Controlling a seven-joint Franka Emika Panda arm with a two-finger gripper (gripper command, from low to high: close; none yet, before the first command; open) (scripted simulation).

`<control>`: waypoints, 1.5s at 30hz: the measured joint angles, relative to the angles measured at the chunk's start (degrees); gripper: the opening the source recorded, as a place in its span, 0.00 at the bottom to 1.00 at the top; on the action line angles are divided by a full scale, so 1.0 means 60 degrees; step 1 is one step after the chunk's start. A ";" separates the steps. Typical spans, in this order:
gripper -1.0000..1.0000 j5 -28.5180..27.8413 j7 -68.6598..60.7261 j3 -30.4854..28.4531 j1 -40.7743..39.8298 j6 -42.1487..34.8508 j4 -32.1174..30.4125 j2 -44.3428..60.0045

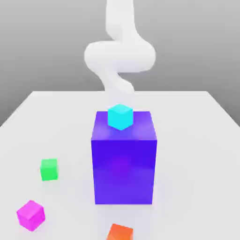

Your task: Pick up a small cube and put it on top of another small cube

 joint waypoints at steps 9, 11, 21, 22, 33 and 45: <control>0.50 0.0632 -0.0351 -0.1122 -0.0184 0.1115 -0.0299 0.3167; 0.50 0.0801 -0.0450 -0.1344 -0.0252 0.1355 -0.0363 0.3860; 0.50 0.1617 -0.0923 -0.2057 -0.1081 0.2561 -0.0686 0.7326; 0.50 0.1663 -0.0945 -0.2088 -0.1166 0.2684 -0.0719 0.7668; 0.00 0.2594 -0.1577 -0.1567 -0.2329 0.4672 -0.0552 1.1296; 0.00 0.1717 -0.0975 -0.2221 -0.1908 0.3573 -0.0986 0.9752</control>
